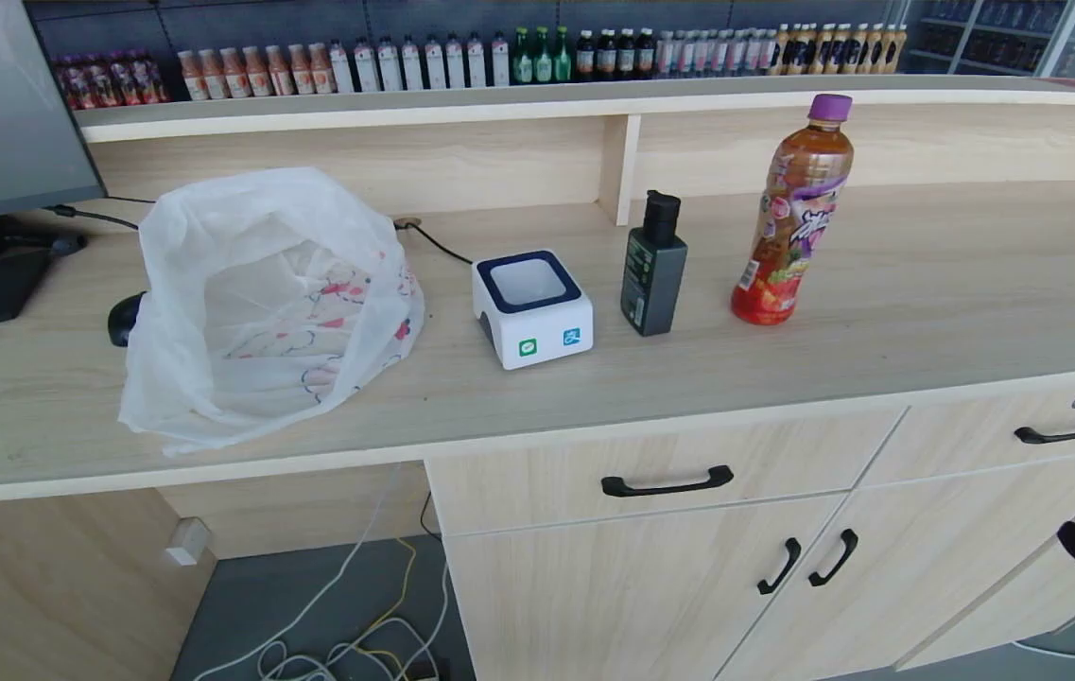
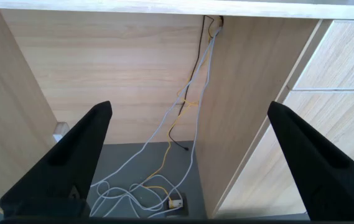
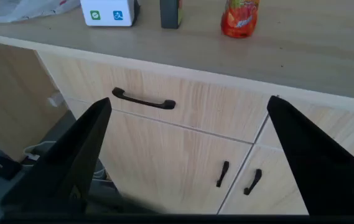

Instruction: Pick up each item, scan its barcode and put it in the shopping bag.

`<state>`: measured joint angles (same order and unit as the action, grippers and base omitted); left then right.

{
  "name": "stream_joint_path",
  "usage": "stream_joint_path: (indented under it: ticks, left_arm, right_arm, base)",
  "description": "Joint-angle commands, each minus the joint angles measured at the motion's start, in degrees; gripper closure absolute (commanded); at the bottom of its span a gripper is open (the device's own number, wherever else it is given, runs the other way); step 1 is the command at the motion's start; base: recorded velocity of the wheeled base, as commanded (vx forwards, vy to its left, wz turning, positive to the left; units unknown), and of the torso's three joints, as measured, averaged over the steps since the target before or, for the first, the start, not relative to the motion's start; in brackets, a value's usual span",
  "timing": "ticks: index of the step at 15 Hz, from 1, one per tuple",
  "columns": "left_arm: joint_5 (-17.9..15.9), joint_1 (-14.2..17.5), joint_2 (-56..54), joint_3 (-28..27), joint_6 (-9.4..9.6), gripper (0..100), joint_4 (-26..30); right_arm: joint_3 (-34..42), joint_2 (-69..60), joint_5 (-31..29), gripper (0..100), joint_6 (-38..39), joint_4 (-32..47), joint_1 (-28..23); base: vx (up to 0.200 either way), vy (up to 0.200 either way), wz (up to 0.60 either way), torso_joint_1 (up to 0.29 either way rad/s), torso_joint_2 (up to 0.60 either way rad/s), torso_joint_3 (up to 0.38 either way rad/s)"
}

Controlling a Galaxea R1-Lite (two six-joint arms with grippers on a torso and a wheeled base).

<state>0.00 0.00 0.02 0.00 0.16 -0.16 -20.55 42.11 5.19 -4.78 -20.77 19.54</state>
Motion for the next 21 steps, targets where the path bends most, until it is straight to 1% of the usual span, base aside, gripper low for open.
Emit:
stream_joint_path:
  ticks: [1, 3, 4, 5, 7, 8, 13, 16, 17, 18, 19, 20, 21]
  left_arm:
    - [0.00, 0.00, -0.02, 0.00, 0.02, 0, -0.02]
    - [0.00, 0.00, -0.02, 0.00, 0.02, 0, -0.02]
    - [0.00, 0.00, -0.02, 0.00, 0.02, 0, -0.02]
    - [0.00, 0.00, -0.02, 0.00, 0.02, 0, -0.02]
    - [0.00, 0.00, -0.02, 0.00, 0.02, 0, -0.02]
    - [0.00, 0.00, -0.02, 0.00, 0.02, 0, -0.02]
    - [0.00, 0.00, -0.02, 0.00, 0.02, 0, -0.02]
    - [0.00, 0.00, -0.02, 0.00, 0.02, 0, -0.02]
    - [0.00, 0.00, -0.02, 0.00, 0.02, 0, -0.02]
    - [0.00, 0.00, -0.02, 0.00, 0.02, 0, -0.02]
    - [0.00, 0.00, -0.02, 0.00, 0.02, 0, -0.02]
    - [0.00, 0.00, -0.02, 0.00, 0.02, 0, -0.02]
    - [0.00, 0.00, -0.02, 0.00, 0.02, 0, -0.02]
  right_arm:
    - [-0.89, 10.98, -0.01, 0, -1.64, -5.42, 5.07]
    - [-1.95, 14.32, -0.01, 0, -2.52, -7.88, 7.00]
    - [-2.65, 16.52, -0.01, 0, -2.87, -8.49, 8.50]
    - [-3.88, 17.75, -0.10, 0, -3.31, -8.58, 8.94]
    - [-10.38, 23.28, -0.10, 0, -6.03, -8.67, 9.64]
    - [-12.41, 25.39, -0.27, 0, -6.47, -8.67, 10.52]
    - [-17.42, 29.88, -2.03, 0, -6.82, -8.58, 10.87]
    - [-18.65, 31.90, -2.29, 0, -8.84, -8.67, 11.13]
    - [-18.47, 32.25, -3.08, 0, -9.20, -8.67, 11.22]
    - [-18.91, 32.42, -5.11, 0, -9.20, -8.67, 11.22]
    - [-19.61, 32.60, -6.69, 0, -8.93, -8.76, 11.22]
    - [-20.23, 33.48, -6.69, 0, -8.49, -8.93, 11.57]
    - [-20.76, 34.27, -6.69, 0, -5.86, -9.11, 12.45]
  base:
    - [0.000, 0.000, 0.00, 0.000, 0.00, 0.000]
    - [0.000, 0.000, 0.00, 0.000, 0.00, 0.000]
    - [0.000, 0.000, 0.00, 0.000, 0.00, 0.000]
    - [0.000, 0.000, 0.00, 0.000, 0.00, 0.000]
    - [0.000, 0.000, 0.00, 0.000, 0.00, 0.000]
    - [0.000, 0.000, 0.00, 0.000, 0.00, 0.000]
    - [0.000, 0.000, 0.00, 0.000, 0.00, 0.000]
    - [0.000, 0.000, 0.00, 0.000, 0.00, 0.000]
    - [0.000, 0.000, 0.00, 0.000, 0.00, 0.000]
    - [0.000, 0.000, 0.00, 0.000, 0.00, 0.000]
    - [0.000, 0.000, 0.00, 0.000, 0.00, 0.000]
    - [0.000, 0.000, 0.00, 0.000, 0.00, 0.000]
    - [0.000, 0.000, 0.00, 0.000, 0.00, 0.000]
